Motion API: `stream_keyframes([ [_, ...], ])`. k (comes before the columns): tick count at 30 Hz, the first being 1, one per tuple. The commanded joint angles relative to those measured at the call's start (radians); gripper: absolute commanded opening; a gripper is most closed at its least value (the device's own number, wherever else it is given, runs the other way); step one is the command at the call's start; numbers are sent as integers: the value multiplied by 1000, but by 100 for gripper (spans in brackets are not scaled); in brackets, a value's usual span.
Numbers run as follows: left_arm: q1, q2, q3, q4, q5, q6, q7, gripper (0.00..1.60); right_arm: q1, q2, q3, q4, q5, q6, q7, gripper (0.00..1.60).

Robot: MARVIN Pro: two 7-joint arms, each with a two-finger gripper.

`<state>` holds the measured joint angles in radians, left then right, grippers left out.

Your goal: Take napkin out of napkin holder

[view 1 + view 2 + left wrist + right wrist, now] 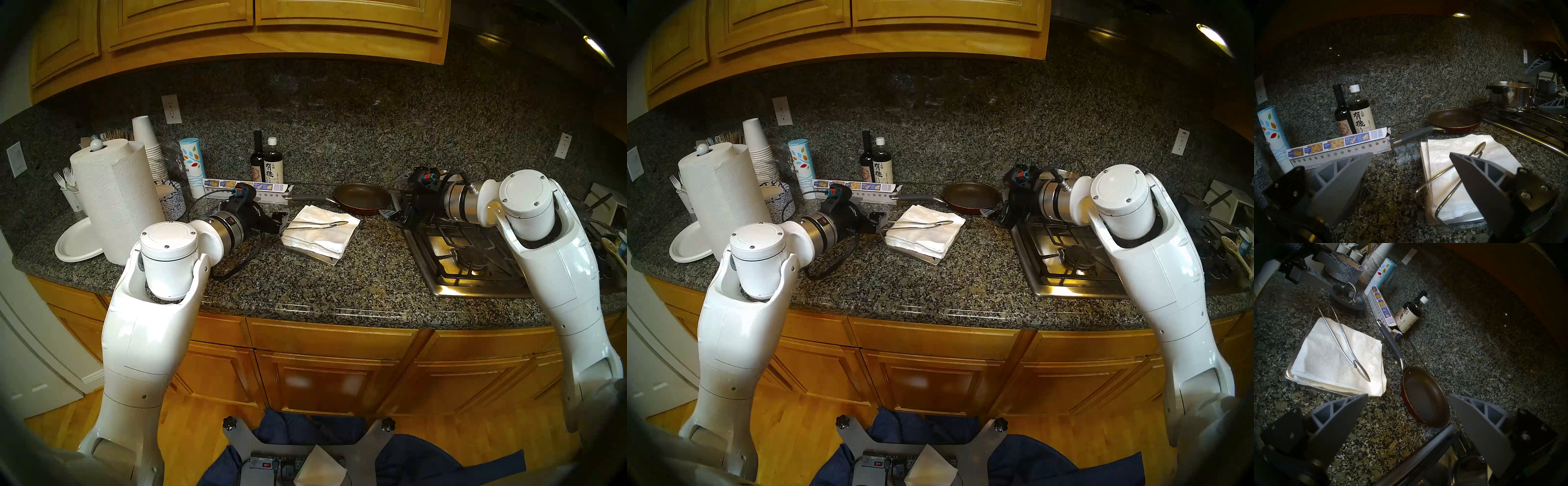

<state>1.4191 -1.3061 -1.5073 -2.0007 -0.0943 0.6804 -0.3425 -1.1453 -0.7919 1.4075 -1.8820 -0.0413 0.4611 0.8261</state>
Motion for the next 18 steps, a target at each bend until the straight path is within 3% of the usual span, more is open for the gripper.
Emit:
stream_keyframes([
  [1,-19,0,0,-21,0,-6,-1,160,17,2,16,-10,2,0,-5,160],
  [18,-19,0,0,-21,0,-7,-1,160,17,2,16,-9,2,-1,-5,160],
])
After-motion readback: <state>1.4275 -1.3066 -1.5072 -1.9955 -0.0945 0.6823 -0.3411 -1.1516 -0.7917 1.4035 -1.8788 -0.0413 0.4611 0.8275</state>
